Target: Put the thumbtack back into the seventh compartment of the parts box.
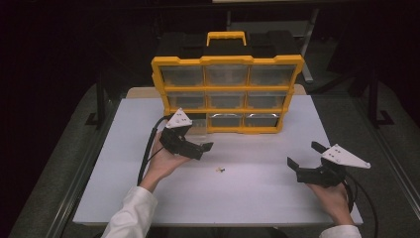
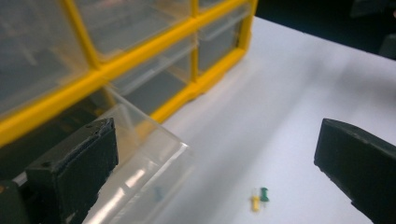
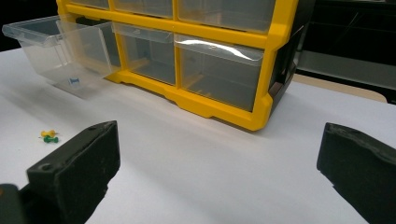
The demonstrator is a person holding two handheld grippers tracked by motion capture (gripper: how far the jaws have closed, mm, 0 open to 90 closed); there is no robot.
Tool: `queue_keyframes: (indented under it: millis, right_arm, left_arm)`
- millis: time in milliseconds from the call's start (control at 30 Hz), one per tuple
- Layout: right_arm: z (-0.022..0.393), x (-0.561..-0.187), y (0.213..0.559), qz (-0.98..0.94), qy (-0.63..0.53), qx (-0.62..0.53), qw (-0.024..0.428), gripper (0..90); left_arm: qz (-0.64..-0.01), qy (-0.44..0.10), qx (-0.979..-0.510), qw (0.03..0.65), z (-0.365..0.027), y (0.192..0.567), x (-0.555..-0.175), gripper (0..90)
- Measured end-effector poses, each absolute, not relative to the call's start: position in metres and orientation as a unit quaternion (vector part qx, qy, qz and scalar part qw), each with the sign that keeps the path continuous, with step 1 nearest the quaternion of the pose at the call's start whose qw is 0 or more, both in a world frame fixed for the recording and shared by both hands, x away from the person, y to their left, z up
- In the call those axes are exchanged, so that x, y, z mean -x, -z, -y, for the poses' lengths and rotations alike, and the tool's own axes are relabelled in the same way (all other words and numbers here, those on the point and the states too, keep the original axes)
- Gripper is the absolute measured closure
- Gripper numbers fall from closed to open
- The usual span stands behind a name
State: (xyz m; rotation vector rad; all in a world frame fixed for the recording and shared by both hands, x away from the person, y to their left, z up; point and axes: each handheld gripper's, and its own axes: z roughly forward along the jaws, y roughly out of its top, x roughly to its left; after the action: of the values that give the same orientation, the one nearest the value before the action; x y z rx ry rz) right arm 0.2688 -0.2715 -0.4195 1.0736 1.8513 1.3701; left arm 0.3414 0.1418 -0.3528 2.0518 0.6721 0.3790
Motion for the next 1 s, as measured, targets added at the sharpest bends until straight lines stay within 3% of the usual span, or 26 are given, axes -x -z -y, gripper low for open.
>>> queue_keyframes:
  millis: [633, 1000]
  right_arm:
    - [0.271, -0.269, 0.420, -0.698, -0.513, -0.402, 0.295, 0.0]
    - [0.272, -0.269, 0.420, -0.700, -0.513, -0.401, 0.294, 0.0]
  left_arm:
    - [-0.259, -0.121, -0.849, 0.445, -0.125, 0.392, -0.322, 6.7]
    - [-0.264, -0.097, -0.850, 0.445, -0.123, 0.412, -0.321, 17.5]
